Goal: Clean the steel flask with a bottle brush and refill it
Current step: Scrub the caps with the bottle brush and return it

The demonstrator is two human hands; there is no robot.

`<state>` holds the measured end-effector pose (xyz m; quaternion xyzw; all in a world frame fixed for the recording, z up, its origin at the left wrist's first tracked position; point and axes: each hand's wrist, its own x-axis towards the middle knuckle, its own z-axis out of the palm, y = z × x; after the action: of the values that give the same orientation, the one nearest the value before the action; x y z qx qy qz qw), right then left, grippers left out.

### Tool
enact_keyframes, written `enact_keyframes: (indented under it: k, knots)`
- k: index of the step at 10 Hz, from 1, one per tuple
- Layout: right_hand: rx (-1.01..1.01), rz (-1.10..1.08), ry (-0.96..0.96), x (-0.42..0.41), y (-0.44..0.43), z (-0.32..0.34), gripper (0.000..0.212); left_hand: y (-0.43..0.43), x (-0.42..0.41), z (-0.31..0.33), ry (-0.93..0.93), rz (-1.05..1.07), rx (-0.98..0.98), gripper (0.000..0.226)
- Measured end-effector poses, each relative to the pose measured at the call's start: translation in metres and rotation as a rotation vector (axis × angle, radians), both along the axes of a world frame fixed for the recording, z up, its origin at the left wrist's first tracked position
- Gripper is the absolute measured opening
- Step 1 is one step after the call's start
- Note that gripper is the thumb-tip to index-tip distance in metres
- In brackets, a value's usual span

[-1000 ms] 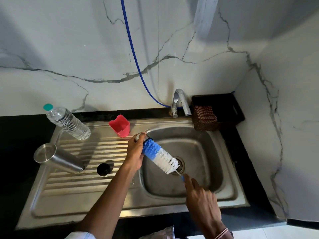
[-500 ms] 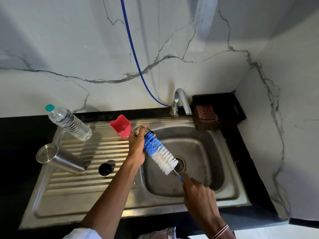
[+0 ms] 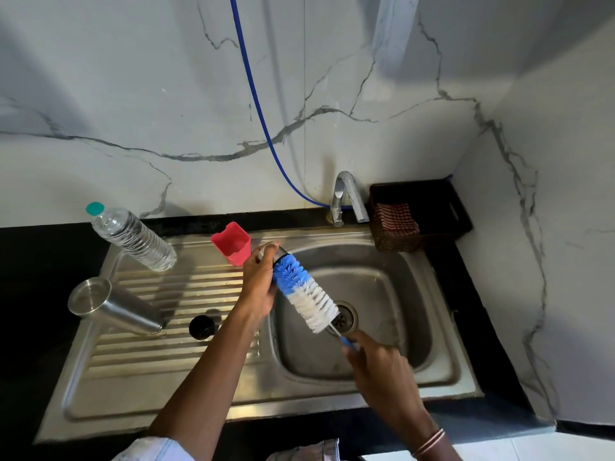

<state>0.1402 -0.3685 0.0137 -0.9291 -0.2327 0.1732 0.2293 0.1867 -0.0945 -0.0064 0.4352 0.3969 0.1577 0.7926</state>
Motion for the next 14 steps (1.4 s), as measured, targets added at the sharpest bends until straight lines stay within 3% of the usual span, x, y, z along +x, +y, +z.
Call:
enact_keyframes:
  k: [1, 2, 3, 4, 5, 6, 7, 8, 9, 10, 11, 12, 13, 14]
  knots:
    - [-0.167, 0.091, -0.274, -0.003, -0.003, 0.002, 0.026, -0.003, -0.005, -0.006, 0.021, -0.020, -0.012, 0.007]
    - [0.075, 0.091, -0.014, 0.001, 0.000, 0.002, 0.018, -0.002, -0.008, -0.006, 0.019, -0.064, 0.002, 0.005]
    - [0.714, -0.384, 1.053, 0.015, 0.005, 0.009, 0.027, 0.003, -0.009, -0.003, 0.018, -0.082, 0.020, 0.005]
    - [0.721, -0.441, 1.242, 0.019, 0.008, 0.011, 0.025, 0.005, -0.008, 0.000, 0.018, -0.062, 0.006, 0.006]
    - [0.303, -0.156, 0.465, 0.011, 0.003, 0.000, 0.018, 0.003, -0.007, 0.002, 0.048, 0.002, 0.010, 0.008]
    - [-0.209, 0.110, -0.126, 0.000, 0.001, -0.016, 0.028, -0.002, -0.008, -0.003, 0.083, 0.049, -0.010, 0.011]
    - [0.105, 0.065, 0.069, -0.005, 0.008, -0.014, 0.018, -0.004, -0.010, -0.004, 0.075, 0.022, -0.011, 0.012]
    - [0.677, -0.397, 1.153, 0.001, 0.013, -0.001, 0.020, 0.001, -0.011, 0.000, 0.020, -0.048, -0.064, 0.011]
    - [0.615, -0.349, 1.057, 0.004, 0.012, -0.003, 0.020, 0.002, -0.006, 0.006, -0.007, -0.071, -0.056, 0.010]
    - [-0.050, 0.076, 0.054, -0.001, 0.004, -0.019, 0.013, 0.000, -0.005, 0.006, -0.013, -0.054, -0.028, 0.011]
    - [0.119, 0.063, 0.005, 0.003, 0.006, -0.024, 0.007, -0.001, -0.007, 0.003, -0.005, -0.059, -0.028, 0.013]
    - [0.718, -0.404, 1.082, 0.006, 0.013, -0.009, 0.024, 0.001, -0.010, 0.001, -0.022, -0.099, -0.038, 0.021]
    - [0.740, -0.376, 1.132, 0.005, 0.014, -0.001, 0.021, 0.005, -0.011, 0.002, -0.023, -0.091, -0.039, 0.021]
    - [0.073, 0.021, 0.125, 0.003, 0.000, -0.016, 0.018, 0.004, -0.012, 0.001, 0.004, -0.072, -0.032, 0.021]
